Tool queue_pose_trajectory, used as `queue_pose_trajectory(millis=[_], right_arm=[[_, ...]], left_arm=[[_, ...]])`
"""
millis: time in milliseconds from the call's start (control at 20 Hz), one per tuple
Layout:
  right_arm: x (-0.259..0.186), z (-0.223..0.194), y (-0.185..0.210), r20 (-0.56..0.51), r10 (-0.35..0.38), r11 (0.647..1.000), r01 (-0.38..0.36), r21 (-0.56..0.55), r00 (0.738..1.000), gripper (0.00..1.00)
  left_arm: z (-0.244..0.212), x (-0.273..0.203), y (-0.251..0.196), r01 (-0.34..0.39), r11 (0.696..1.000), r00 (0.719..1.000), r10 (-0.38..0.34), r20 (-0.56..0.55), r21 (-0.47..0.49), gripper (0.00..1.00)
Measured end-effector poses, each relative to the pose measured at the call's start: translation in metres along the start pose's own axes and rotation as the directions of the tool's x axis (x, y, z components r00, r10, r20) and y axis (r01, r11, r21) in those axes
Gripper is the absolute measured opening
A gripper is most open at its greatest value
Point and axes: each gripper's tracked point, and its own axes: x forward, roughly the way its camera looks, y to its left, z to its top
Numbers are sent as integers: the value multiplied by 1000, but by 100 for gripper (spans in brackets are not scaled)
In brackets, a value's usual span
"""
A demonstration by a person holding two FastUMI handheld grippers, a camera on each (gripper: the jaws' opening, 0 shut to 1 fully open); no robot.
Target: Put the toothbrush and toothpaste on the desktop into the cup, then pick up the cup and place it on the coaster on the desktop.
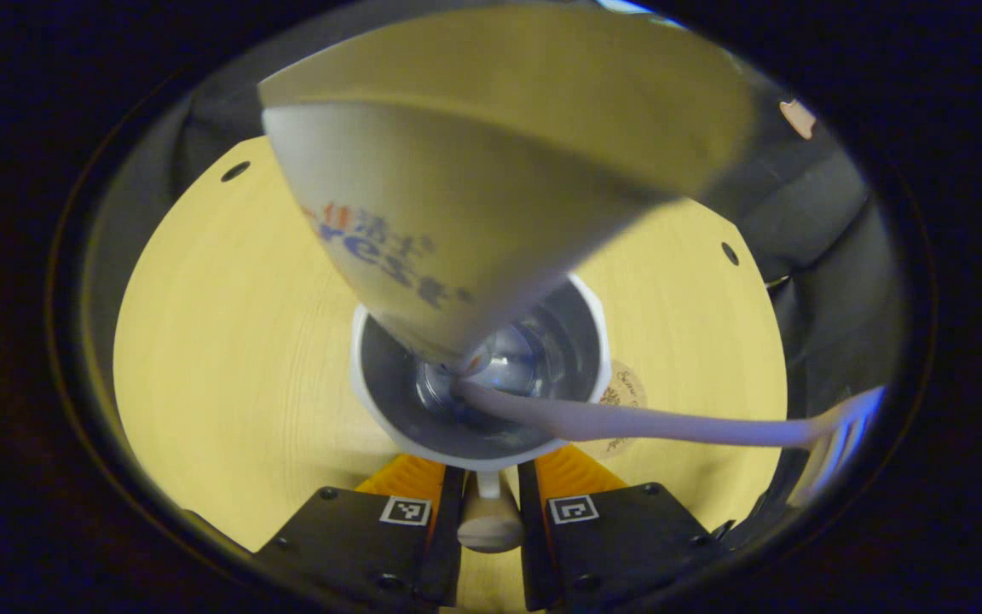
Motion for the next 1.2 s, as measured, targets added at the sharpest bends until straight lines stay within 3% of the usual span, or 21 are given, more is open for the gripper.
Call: queue_pose_trajectory(millis=[650, 1200], right_arm=[[-17, 3, -30, 17, -38, 999, 38, 23, 999, 81], [-17, 4, -48, 7, -31, 999, 31, 41, 999, 81]], left_arm=[[-37, 13, -73, 50, 982, 995, -33, -93, 184, 36], [-43, 24, -78, -14, 965, 990, 49, -130, 261, 36]])
